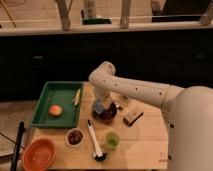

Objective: Wipe purple bowl with sponge

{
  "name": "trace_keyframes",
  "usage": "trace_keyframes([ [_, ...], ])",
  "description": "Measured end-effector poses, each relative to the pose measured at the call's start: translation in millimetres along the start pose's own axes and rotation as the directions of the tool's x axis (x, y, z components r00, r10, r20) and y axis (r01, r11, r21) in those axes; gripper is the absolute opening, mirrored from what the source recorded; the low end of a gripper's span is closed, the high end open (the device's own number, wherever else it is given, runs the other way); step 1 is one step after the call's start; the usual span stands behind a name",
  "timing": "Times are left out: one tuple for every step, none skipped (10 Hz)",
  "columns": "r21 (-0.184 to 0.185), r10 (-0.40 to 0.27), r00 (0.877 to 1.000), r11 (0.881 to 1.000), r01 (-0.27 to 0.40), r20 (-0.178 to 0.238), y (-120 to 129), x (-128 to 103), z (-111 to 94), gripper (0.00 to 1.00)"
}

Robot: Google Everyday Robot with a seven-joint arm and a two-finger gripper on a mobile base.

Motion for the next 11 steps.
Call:
trace_keyframes([
  [-0.010,-0.034,0.999,0.999,0.034,0.005,4.4,-14.7,1.4,0.00],
  [-0.018,-0.053,0.999,0.998,0.053,0.002,10.0,-21.3,2.9,0.00],
  [-0.030,-0.071,0.997,0.997,0.071,0.002,18.2,-27.8,5.0,0.00],
  [-0.038,-0.065,0.998,0.997,0.065,-0.001,26.6,-26.1,5.3,0.00],
  [-0.043,-0.055,0.998,0.998,0.054,-0.005,33.2,-21.2,5.3,0.00],
  [-0.050,-0.033,0.999,0.998,0.032,-0.010,44.7,-11.1,4.9,0.00],
  [-0.055,0.000,1.000,0.998,-0.001,-0.020,58.3,3.9,4.5,0.00],
  [-0.059,0.034,0.999,0.998,-0.036,-0.026,68.3,17.8,4.3,0.00],
  [-0.059,0.059,0.998,0.996,-0.060,-0.031,71.6,27.8,5.3,0.00],
  [-0.055,0.088,0.996,0.994,-0.090,-0.035,69.3,37.6,6.1,0.00],
  [-0.052,0.101,0.994,0.993,-0.104,-0.043,63.9,44.8,6.3,0.00],
])
